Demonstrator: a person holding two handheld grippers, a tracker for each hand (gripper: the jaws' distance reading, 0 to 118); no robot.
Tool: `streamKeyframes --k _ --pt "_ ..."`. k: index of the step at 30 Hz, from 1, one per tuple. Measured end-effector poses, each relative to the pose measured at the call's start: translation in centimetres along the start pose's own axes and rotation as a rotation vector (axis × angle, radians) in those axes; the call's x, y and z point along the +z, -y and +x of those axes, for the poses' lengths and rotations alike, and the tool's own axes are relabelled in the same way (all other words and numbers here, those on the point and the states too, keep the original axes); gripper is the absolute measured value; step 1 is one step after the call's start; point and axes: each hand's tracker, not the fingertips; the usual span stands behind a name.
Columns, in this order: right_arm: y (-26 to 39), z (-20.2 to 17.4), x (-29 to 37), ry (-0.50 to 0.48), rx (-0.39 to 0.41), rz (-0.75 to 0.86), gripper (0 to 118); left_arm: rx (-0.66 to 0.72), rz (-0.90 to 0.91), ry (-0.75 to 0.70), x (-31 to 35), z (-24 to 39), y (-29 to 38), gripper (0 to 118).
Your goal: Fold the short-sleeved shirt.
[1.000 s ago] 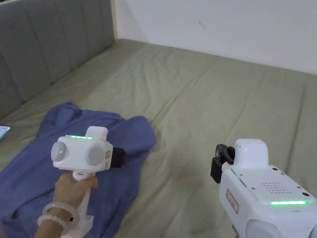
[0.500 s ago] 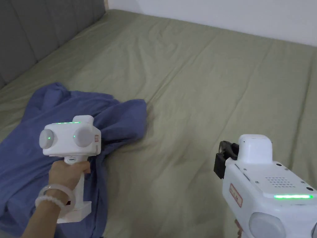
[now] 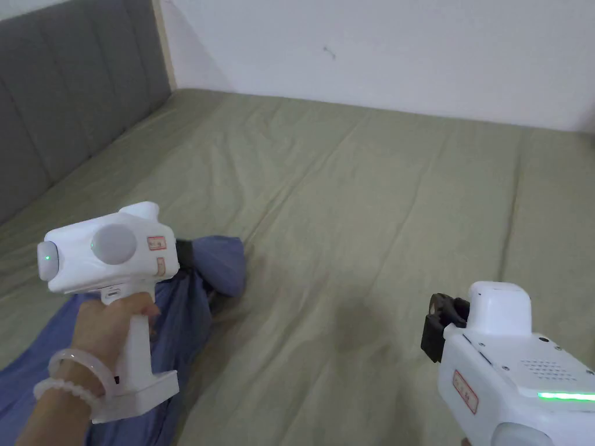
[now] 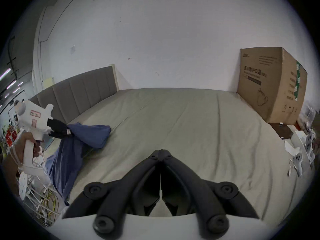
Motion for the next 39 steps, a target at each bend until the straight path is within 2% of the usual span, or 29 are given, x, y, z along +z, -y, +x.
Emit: streamKeyframes --k 5,10,14,17,20,24,26,28,33,34,35,36,37,38,39 --pt "-0.7 4.1 3.2 0.089 -0.050 0.051 0 -0.199 0.063 0.148 2.1 11.1 -1.6 6" --pt "-1.3 9.3 7.3 0.222 -0.106 0.114 0 -0.334 0.052 0.486 4.5 23.7 0.6 6" --pt "-1.3 13.5 10.6 0.336 -0.160 0.157 0 -0.485 0.019 0.660 6.5 31.8 4.1 6" --pt "-1.2 16.3 12.8 0.402 -0.194 0.164 0 -0.499 -0.027 0.814 7.5 35.9 6.3 6" --pt "-0.4 18.4 14.8 0.464 -0.224 0.181 0 -0.606 -0.027 0.743 6.2 38.7 9.6 6" --pt "1.0 20.5 16.1 0.508 -0.274 0.167 0 -0.607 -0.212 0.671 0.1 39.2 15.6 6" --pt "1.7 21.1 16.3 0.514 -0.291 0.151 0 -0.662 -0.308 0.540 -3.4 38.7 19.3 6" --pt "2.4 21.4 16.3 0.524 -0.303 0.138 0 -0.688 -0.410 0.480 -5.9 37.6 22.5 6" --pt "3.4 21.5 15.4 0.520 -0.315 0.094 0 -0.674 -0.444 0.441 -7.9 35.3 26.0 8" --pt "3.5 21.5 15.1 0.513 -0.319 0.088 0 -0.662 -0.439 0.452 -7.8 35.2 25.8 17" --pt "3.5 21.4 14.9 0.506 -0.321 0.084 0 -0.656 -0.442 0.464 -7.7 35.3 25.4 32" --pt "3.6 21.2 14.7 0.498 -0.323 0.080 0 -0.650 -0.457 0.466 -7.6 35.5 24.9 58" --pt "3.5 21.0 14.4 0.489 -0.322 0.075 0 -0.647 -0.467 0.475 -7.4 35.5 24.5 94" --pt "3.5 20.7 14.2 0.482 -0.318 0.071 0 -0.641 -0.467 0.488 -6.9 35.6 24.1 109" --pt "3.4 20.5 14.0 0.475 -0.313 0.069 0 -0.637 -0.453 0.492 -6.4 35.6 23.8 112"
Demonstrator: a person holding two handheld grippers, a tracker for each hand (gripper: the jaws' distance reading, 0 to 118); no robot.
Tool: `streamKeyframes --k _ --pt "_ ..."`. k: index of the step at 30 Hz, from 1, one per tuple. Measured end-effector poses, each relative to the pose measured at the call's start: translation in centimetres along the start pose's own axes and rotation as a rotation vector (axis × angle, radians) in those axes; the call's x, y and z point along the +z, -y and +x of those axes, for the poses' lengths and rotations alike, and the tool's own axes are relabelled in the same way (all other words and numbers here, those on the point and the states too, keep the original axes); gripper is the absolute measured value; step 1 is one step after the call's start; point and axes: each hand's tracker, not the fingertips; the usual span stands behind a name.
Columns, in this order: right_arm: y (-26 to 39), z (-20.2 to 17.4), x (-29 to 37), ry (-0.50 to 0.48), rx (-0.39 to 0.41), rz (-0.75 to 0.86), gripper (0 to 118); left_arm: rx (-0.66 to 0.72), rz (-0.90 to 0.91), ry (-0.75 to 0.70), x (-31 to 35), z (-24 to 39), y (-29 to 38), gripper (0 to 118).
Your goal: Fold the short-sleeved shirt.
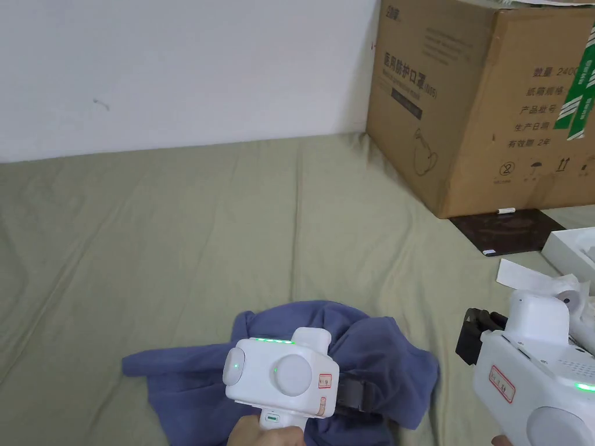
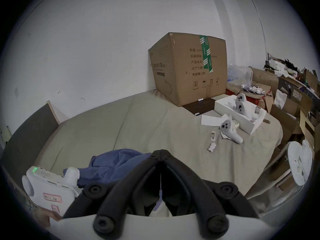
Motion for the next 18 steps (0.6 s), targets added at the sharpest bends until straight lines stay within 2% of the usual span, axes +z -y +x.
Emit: streamKeyframes --k 4,5,7,8,9,10,11,12,18 --pt "-0.1 -1.5 0.0 -0.035 0.024 -0.004 0 0.000 0.090 -0.009 4.3 -0.7 -0.8 105" --pt "-0.1 -1.9 0.1 -0.043 0.029 -0.004 0 0.007 0.115 -0.015 5.4 -1.1 -0.8 98" --pt "-0.1 -2.8 0.3 -0.066 0.038 0.000 0 0.020 0.189 -0.035 8.2 -2.2 -0.3 73" --pt "-0.1 -3.2 0.4 -0.075 0.043 0.000 0 0.029 0.206 -0.053 9.2 -2.8 0.1 65" --pt "0.0 -3.8 0.5 -0.087 0.052 -0.002 0 0.033 0.220 -0.081 10.3 -3.6 0.8 65" --pt "0.1 -4.2 0.6 -0.098 0.060 -0.005 0 0.040 0.219 -0.114 10.9 -4.4 1.6 34" --pt "0.3 -4.7 0.6 -0.106 0.067 -0.007 0 0.047 0.207 -0.148 11.4 -5.1 2.6 14" --pt "0.6 -5.3 0.7 -0.115 0.072 -0.013 0 0.054 0.203 -0.190 11.7 -6.0 4.1 3" --pt "2.3 -8.1 0.5 -0.178 0.111 -0.055 0 0.200 0.141 -0.211 12.4 -10.2 10.6 0"
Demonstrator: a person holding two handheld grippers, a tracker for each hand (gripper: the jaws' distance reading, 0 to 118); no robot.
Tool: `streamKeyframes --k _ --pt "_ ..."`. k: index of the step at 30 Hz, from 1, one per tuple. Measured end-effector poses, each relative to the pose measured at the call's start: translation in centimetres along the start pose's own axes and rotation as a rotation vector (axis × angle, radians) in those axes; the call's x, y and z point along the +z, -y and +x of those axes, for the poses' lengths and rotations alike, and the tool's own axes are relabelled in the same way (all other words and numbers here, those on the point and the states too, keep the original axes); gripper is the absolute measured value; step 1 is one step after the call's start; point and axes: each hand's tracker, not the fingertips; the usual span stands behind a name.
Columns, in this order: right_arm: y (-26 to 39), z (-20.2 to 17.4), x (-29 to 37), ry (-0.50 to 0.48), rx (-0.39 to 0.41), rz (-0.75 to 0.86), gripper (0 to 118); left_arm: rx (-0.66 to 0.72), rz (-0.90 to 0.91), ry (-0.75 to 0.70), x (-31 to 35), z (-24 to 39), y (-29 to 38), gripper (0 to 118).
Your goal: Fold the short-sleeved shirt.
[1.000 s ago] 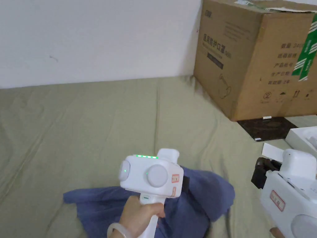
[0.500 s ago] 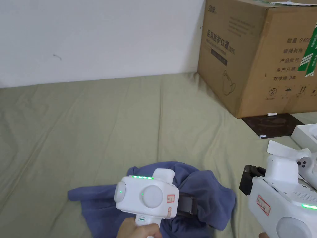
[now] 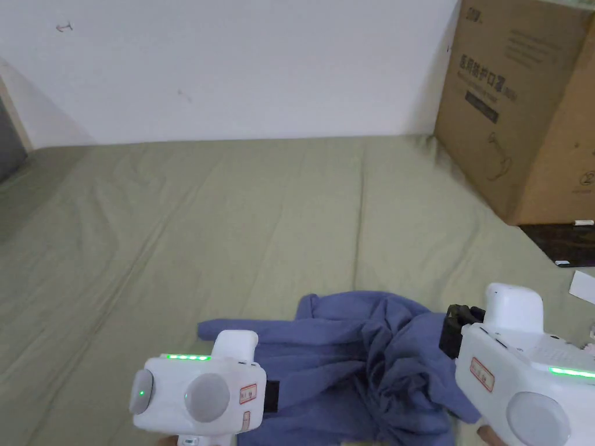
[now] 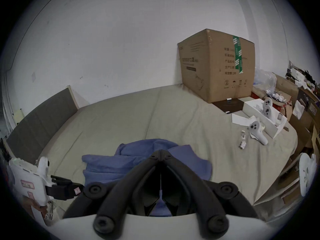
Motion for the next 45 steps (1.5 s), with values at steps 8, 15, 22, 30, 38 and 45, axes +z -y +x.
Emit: streamKeyframes --k 8,15,22,30,38,45 --pt "-0.7 -2.5 -0.2 -0.061 0.017 0.005 0 0.029 0.006 -0.049 0.5 -1.9 1.8 78" --pt "-0.1 -2.5 -0.1 -0.051 0.059 -0.017 0 -0.006 -0.098 -0.108 -4.1 -0.9 5.3 74" --pt "0.0 -1.5 -1.2 -0.039 0.021 -0.044 0 -0.061 -0.128 -0.196 -3.4 -0.6 3.6 2" --pt "-2.9 -2.5 -5.6 -0.144 0.032 -0.096 0 -0.078 -0.075 -0.095 0.6 0.4 1.9 2" --pt "-7.4 -3.2 -14.0 -0.220 0.149 -0.183 62 -0.079 -0.074 -0.033 1.2 1.1 1.2 2" --pt "-7.0 -3.9 -25.7 -0.233 0.260 -0.467 93 -0.023 -0.118 0.003 -0.5 0.7 1.1 2"
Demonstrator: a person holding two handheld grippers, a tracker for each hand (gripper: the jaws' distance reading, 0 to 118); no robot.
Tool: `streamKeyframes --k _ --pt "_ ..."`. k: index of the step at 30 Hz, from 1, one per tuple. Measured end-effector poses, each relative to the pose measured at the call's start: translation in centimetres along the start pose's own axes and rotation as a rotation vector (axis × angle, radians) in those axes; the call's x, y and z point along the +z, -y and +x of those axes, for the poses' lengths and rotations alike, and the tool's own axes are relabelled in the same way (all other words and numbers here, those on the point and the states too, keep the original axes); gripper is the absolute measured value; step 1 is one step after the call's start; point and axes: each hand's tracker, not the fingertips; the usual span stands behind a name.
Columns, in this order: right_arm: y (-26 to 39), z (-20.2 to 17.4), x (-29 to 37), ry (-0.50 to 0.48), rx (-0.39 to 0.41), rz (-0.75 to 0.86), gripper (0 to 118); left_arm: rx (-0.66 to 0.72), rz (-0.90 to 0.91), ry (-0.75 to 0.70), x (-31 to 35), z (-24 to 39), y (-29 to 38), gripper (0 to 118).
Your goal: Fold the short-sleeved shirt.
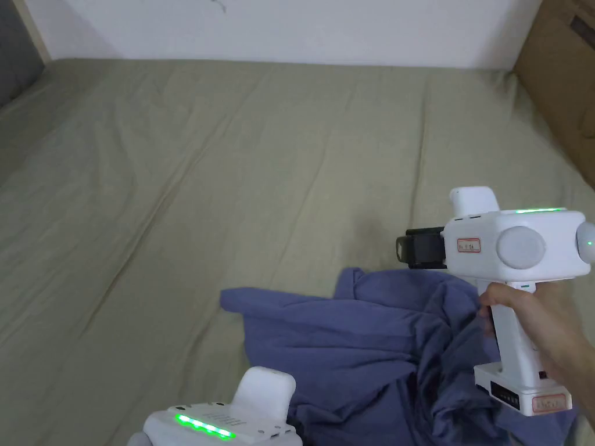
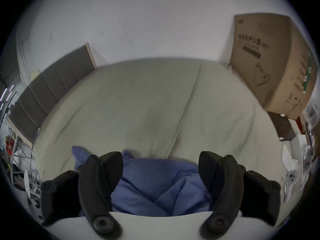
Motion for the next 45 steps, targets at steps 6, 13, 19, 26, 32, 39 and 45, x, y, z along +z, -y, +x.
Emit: streamKeyframes --k 6,13,19,26,32,39,45 --pt "1.1 1.1 -6.9 0.104 0.087 -0.243 85 0.004 -0.012 -0.016 -0.5 -0.5 -0.4 2" --pt "0.6 -0.2 -6.3 0.044 0.074 -0.218 1 0.031 -0.016 -0.021 -0.5 -1.2 -0.5 2" --pt "-0.5 0.4 -2.8 0.032 0.054 -0.147 1 0.072 0.032 -0.025 1.6 -2.2 -1.1 2" --pt "-4.5 3.2 8.3 0.112 0.037 0.069 1 0.068 0.230 -0.082 7.3 -3.2 -4.6 2" --pt "-7.0 7.3 19.4 0.213 -0.029 0.236 1 0.009 0.407 -0.213 13.5 -4.8 -10.1 2" --pt "-7.6 11.4 29.9 0.299 -0.147 0.393 1 -0.016 0.523 -0.334 19.9 -7.6 -15.0 2" --pt "-7.0 14.5 34.8 0.264 -0.260 0.459 1 0.093 0.602 -0.374 24.1 -10.7 -18.3 2"
